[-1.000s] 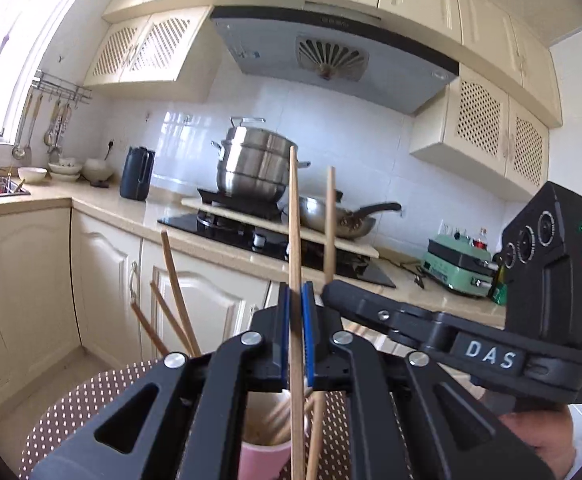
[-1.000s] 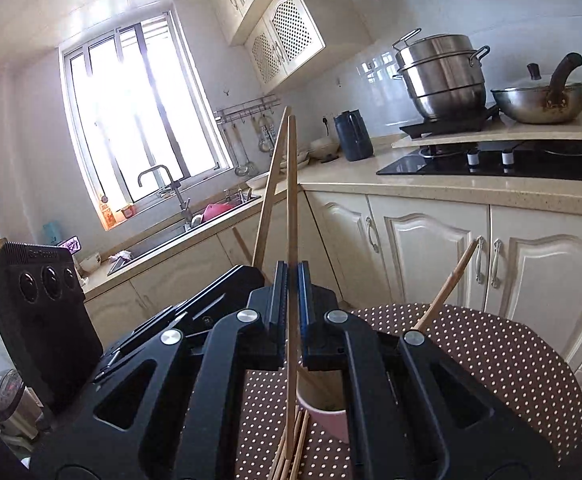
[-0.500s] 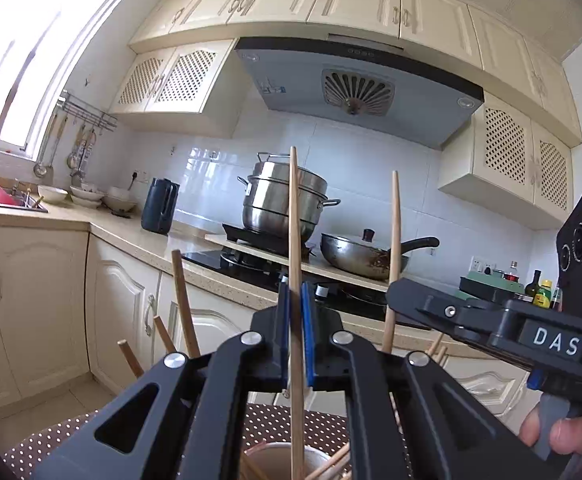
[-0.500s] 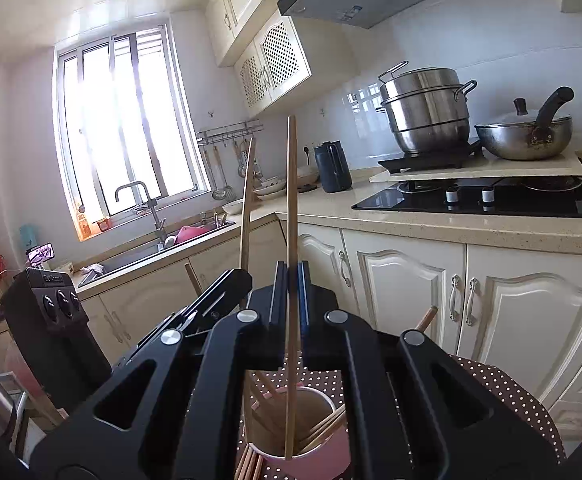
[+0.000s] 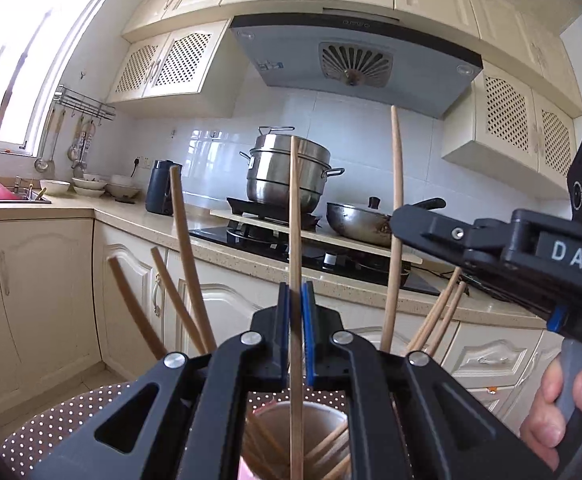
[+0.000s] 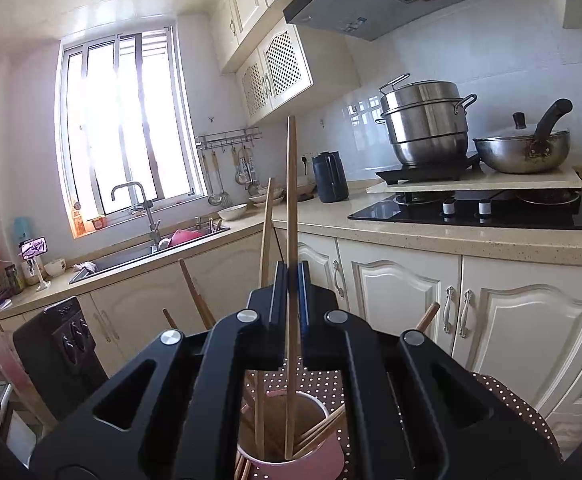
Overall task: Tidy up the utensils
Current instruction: 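Lower both chopsticks into the pink cup and open both grippers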
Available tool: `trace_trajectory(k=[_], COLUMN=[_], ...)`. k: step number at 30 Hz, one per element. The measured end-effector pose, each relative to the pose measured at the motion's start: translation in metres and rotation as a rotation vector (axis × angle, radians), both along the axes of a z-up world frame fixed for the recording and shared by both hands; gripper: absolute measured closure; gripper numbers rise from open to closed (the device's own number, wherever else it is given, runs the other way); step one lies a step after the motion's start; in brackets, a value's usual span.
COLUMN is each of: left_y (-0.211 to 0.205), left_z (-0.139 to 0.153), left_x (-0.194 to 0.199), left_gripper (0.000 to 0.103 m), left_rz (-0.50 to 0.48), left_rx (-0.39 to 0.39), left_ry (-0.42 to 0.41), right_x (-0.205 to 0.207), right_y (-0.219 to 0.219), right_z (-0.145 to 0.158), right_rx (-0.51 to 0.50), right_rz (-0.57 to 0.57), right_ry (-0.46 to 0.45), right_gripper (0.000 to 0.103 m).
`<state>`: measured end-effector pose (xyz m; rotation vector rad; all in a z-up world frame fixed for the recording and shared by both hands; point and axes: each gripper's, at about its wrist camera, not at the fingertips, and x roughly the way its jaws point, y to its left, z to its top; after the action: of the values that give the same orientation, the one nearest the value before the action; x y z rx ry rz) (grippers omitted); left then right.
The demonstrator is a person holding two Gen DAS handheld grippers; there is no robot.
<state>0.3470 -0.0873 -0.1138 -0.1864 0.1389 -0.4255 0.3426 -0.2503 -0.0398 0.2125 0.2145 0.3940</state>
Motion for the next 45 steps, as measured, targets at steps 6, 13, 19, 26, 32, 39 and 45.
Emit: trace_trajectory(k=[6, 13, 19, 26, 32, 39, 45], left_y=[0.009, 0.016, 0.022, 0.026, 0.032, 0.031, 0.037], left_z=[-0.006, -0.010, -0.013, -0.006, 0.002, 0.004, 0.008], left_x=[-0.014, -0.029, -0.031, -0.042, -0.050, -0.059, -0.063], left_gripper=[0.097, 0.097, 0.096, 0.078, 0.073, 0.063, 0.061], left_rz=[0.000, 0.013, -0.014, -0.009, 0.004, 0.028, 0.062], left_rx=[0.010, 0.027, 0.021, 0.041, 0.048, 0.085, 0.080], left_ry=[0.031, 0.046, 0.086, 0.067, 0.060, 0.064, 0.099], right_x=[-0.006, -0.017, -0.024, -0.028, -0.028, -0.027, -0.028], right_y=[0.005, 0.017, 0.022, 0.024, 0.024, 0.024, 0.024], right_z=[-0.009, -0.019, -0.030, -0.034, -0.038, -0.043, -0.046], right_rx=[-0.007, -0.036, -0.038, -0.030, -0.008, 0.000, 0.011], right_rz=[0.011, 0.008, 0.008, 0.008, 0.009, 0.010, -0.005], right_ry=[0.023, 0.033, 0.056, 0.067, 0.088, 0.114, 0.135], right_gripper=[0.097, 0.097, 0.097, 0.097, 0.097, 0.097, 0.096])
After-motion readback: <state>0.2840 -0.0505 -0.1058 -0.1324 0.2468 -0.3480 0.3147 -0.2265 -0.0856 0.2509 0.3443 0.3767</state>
